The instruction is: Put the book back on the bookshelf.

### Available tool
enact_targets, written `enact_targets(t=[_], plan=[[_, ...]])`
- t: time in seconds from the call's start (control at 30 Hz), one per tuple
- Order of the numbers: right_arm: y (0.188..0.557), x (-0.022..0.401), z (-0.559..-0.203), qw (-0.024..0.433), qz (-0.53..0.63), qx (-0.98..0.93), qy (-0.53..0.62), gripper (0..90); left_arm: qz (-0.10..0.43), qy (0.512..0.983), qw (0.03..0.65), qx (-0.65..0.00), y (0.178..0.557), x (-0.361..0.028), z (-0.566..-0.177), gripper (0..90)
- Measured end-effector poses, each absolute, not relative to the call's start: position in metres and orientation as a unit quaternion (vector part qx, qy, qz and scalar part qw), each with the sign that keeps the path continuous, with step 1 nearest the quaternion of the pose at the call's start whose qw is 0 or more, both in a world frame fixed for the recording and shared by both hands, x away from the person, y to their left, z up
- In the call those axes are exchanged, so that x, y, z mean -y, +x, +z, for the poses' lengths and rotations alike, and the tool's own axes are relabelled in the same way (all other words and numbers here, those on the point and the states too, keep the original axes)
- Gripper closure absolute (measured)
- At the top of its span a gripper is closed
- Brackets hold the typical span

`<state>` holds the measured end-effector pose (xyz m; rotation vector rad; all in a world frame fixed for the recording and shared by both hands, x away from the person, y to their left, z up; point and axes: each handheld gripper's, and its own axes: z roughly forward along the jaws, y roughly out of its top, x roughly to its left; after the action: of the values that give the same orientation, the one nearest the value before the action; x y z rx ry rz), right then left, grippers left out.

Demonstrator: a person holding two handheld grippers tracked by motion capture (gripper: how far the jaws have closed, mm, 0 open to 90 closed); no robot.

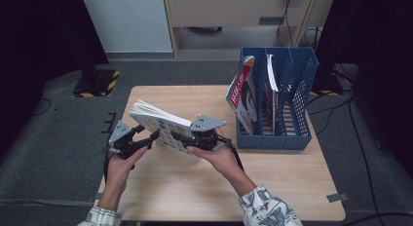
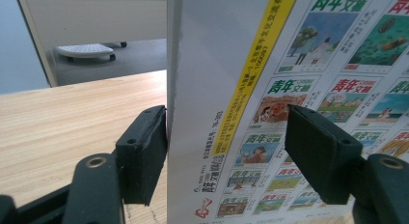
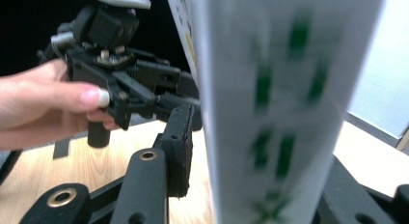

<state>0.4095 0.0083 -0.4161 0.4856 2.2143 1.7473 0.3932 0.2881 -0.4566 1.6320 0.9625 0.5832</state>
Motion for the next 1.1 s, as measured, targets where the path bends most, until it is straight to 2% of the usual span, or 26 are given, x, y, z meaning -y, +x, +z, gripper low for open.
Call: enact_targets(t=[0.1, 0.23, 0.57, 0.83, 1.0, 1.1], plan=[[0.411, -0.008, -0.410, 0.145, 0.604, -0.766, 0.166, 64.2, 0.246, 0.688, 0.548, -0.407, 0.393, -0.288, -0.456, 31.7], [0.413, -0.008, -0.404, 0.146, 0.606, -0.763, 0.172, 63.6, 0.246, 0.687, 0.548, -0.409, 0.393, -0.289, -0.456, 33.2], [0.419, -0.014, -0.401, 0.144, 0.607, -0.763, 0.170, 66.7, 0.243, 0.685, 0.547, -0.416, 0.391, -0.294, -0.455, 44.1], [0.421, -0.014, -0.400, 0.135, 0.612, -0.759, 0.179, 69.8, 0.242, 0.679, 0.552, -0.419, 0.391, -0.294, -0.455, 44.5], [0.423, -0.015, -0.399, 0.127, 0.616, -0.755, 0.184, 65.8, 0.240, 0.680, 0.552, -0.419, 0.391, -0.294, -0.455, 44.7], [0.423, -0.016, -0.399, 0.123, 0.617, -0.755, 0.186, 67.1, 0.240, 0.679, 0.553, -0.420, 0.390, -0.294, -0.455, 44.7]])
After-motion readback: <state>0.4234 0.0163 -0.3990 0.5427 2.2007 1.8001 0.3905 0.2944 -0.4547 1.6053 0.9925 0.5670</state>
